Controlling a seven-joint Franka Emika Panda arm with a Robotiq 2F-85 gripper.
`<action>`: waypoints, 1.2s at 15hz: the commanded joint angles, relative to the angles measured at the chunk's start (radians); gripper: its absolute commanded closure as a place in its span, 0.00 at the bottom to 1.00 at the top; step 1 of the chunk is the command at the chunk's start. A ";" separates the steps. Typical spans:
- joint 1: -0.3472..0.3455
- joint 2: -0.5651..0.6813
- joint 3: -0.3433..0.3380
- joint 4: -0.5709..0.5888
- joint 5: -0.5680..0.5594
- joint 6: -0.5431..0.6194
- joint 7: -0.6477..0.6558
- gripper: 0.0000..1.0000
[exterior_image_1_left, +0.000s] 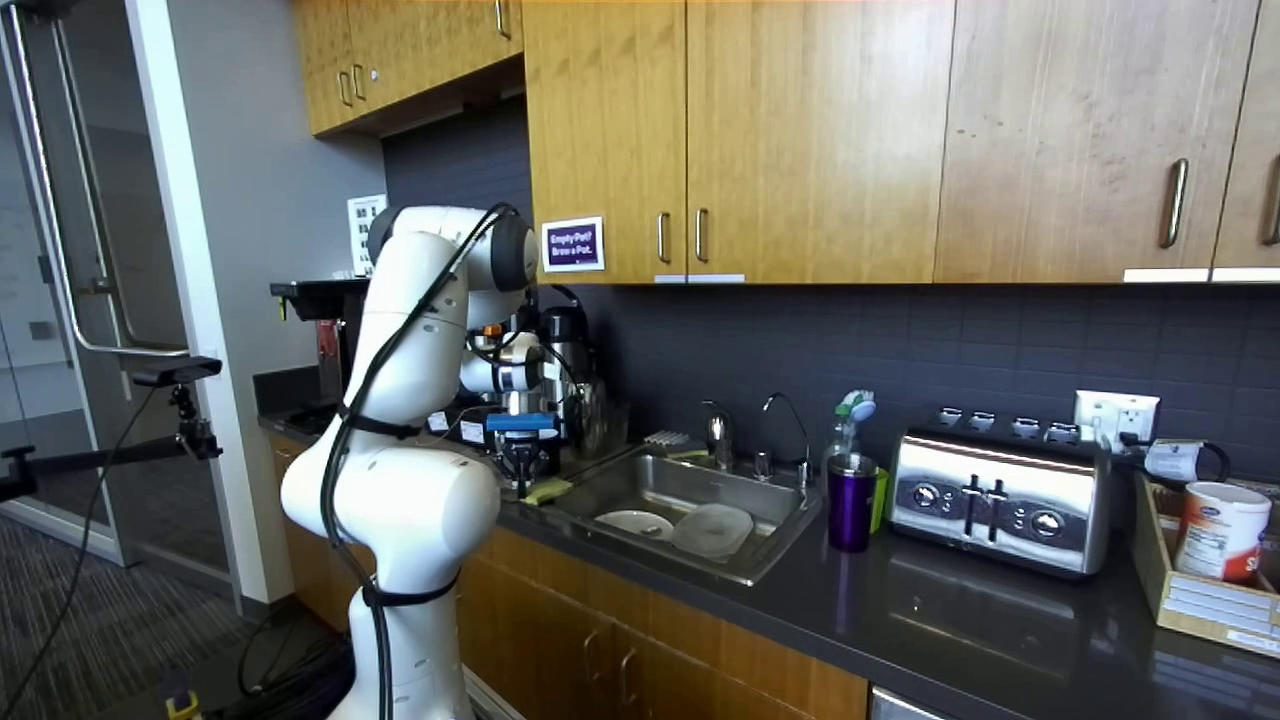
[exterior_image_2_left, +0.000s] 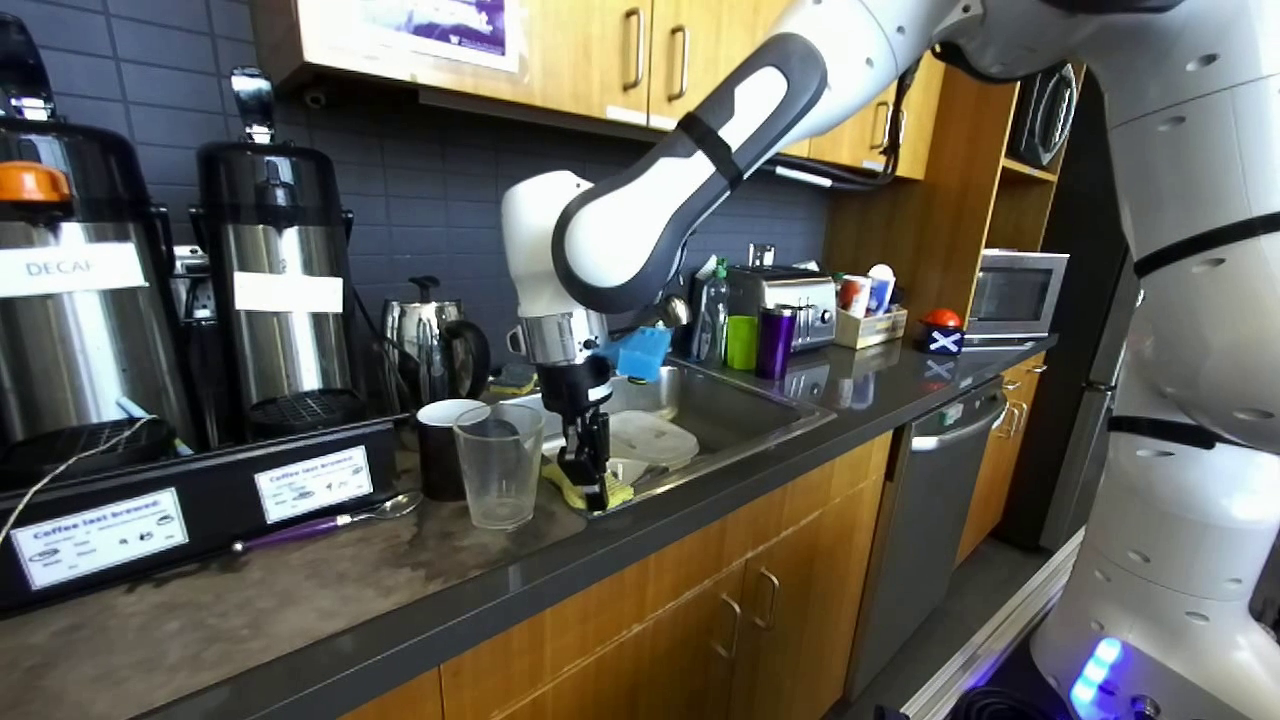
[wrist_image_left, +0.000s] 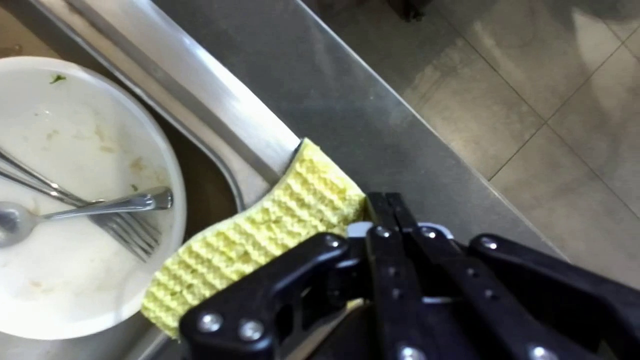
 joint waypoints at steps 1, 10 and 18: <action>0.001 0.015 0.009 0.036 0.068 -0.049 0.005 0.99; 0.000 0.017 0.009 0.042 0.139 -0.049 0.007 0.99; -0.002 0.009 0.011 0.037 0.193 -0.049 0.016 0.41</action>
